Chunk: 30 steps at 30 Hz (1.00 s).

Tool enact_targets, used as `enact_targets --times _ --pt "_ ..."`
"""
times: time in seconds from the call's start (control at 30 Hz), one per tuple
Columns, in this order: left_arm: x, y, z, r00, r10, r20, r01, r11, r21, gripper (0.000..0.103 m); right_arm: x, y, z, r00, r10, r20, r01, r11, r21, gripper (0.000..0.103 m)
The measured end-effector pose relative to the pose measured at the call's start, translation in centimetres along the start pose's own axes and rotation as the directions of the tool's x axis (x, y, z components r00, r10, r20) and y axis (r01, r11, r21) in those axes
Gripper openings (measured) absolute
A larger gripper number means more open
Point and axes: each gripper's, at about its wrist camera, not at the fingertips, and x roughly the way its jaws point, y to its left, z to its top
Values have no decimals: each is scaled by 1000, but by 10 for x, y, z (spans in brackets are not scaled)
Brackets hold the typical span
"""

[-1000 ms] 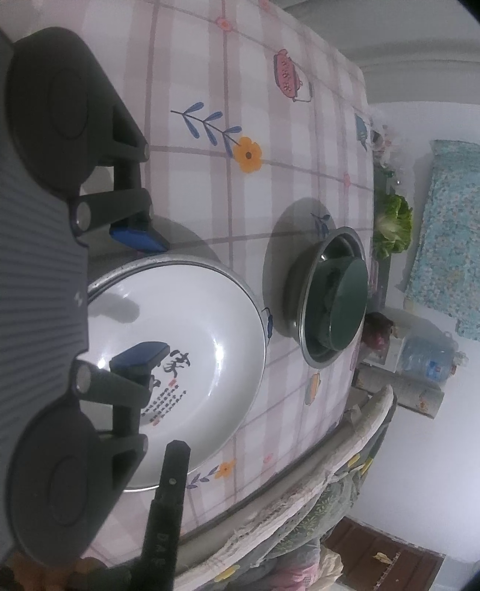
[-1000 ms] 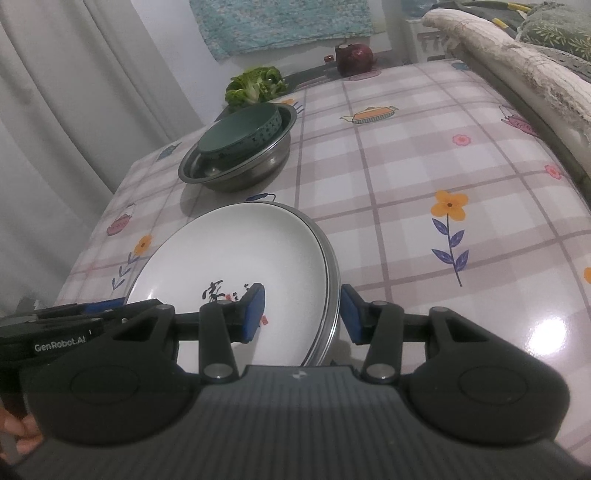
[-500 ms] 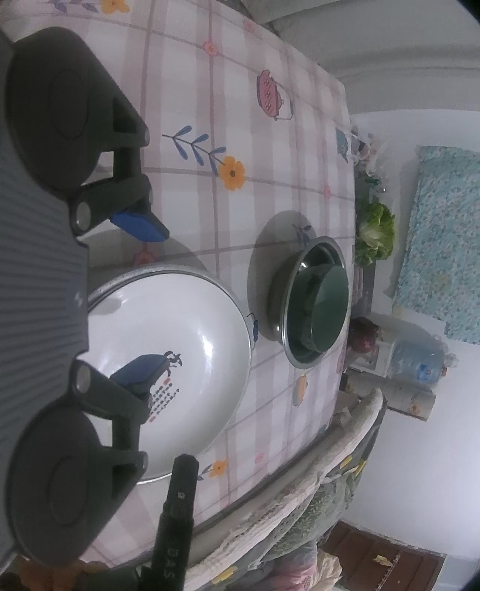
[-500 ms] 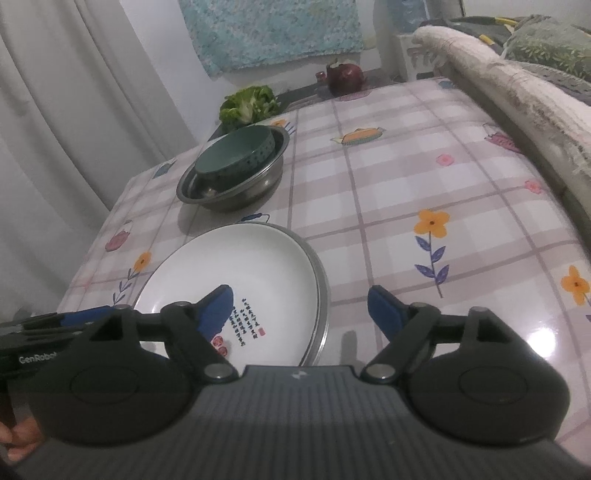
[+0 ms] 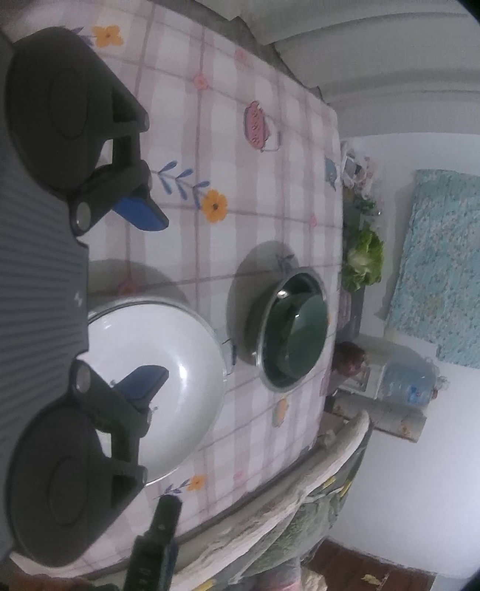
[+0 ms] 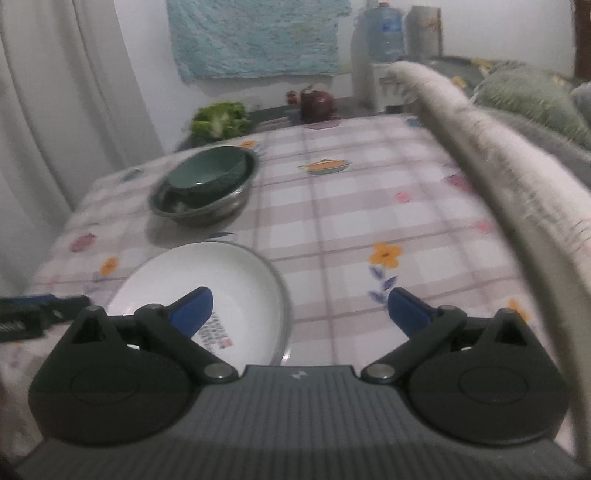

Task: Organize plates and bowls
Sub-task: 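Move both tools to the steel bowl holding the green bowl and grasp its rim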

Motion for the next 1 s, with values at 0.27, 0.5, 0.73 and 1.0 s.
enact_targets --times 0.27,0.5,0.73,1.0 --pt "-8 6 21 998 39 46 -39 999 9 87 -13 6 14 990 -125 68 129 990 -59 102" --pt "-5 11 41 995 69 69 -70 997 11 89 -25 12 33 979 -129 160 158 969 -191 102" --pt "-1 12 67 990 108 87 -111 993 34 90 -34 15 67 981 -16 191 60 972 -227 102" --pt "11 16 90 987 137 89 -140 990 31 91 -19 12 110 977 148 151 -127 982 -138 102"
